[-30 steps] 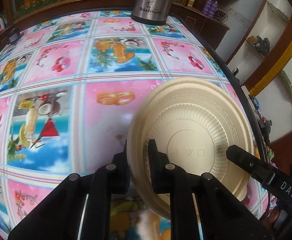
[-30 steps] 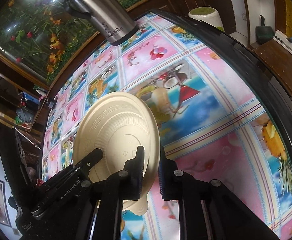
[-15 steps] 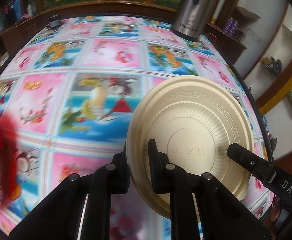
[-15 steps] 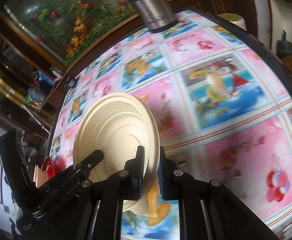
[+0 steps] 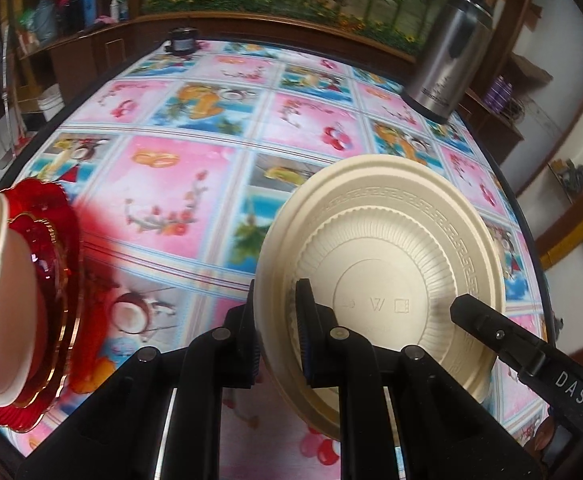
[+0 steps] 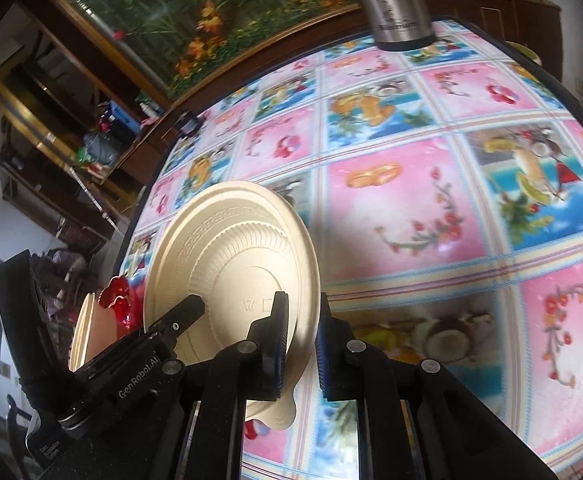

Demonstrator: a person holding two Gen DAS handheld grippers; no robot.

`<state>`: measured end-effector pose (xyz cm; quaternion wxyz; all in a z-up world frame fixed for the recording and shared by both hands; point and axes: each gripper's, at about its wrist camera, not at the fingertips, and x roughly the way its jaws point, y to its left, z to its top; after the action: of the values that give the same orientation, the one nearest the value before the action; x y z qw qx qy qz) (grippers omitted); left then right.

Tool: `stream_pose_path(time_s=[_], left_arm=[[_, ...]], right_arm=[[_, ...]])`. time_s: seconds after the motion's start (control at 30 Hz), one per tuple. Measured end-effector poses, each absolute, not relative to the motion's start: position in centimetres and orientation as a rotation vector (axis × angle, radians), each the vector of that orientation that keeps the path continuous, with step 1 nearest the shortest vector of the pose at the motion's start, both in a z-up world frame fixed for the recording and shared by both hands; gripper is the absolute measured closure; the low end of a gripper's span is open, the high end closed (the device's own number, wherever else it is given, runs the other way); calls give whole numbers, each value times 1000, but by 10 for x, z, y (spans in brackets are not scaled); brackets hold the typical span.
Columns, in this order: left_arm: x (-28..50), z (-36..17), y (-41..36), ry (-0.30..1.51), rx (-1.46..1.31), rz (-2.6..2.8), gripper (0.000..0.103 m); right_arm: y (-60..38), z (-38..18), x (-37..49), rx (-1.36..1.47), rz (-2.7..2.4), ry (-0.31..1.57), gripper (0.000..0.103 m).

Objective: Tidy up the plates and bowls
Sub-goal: 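Lift the small beige bowl with the left tool toward the stack, then hold the small beige bowl with the left tool above the stacked bowl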

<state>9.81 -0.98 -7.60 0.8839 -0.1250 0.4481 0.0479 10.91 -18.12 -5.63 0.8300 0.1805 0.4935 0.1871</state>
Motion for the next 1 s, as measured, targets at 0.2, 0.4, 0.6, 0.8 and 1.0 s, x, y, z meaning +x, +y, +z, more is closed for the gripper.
stream_pose_path(time_s=[0.2,0.4,0.6,0.8,1.0], left_arm=[[94,-80,2,924,-283,162,91],[89,-81,3,928,-277,186,91],[80,-79,-10,934,-264,125,91],[64,-67,-21,911,-249,63,90],[48,-59,-14,886,-262,37,90]], right_arm=[[-166,-63,117,350,461,1057,91],[-160,-69,118,346,497,1065,91],[-174,-65,101,354,446,1055,91],[-188,-49,79,356,389,1021,91],[-183,-35,59,334,364,994,91]])
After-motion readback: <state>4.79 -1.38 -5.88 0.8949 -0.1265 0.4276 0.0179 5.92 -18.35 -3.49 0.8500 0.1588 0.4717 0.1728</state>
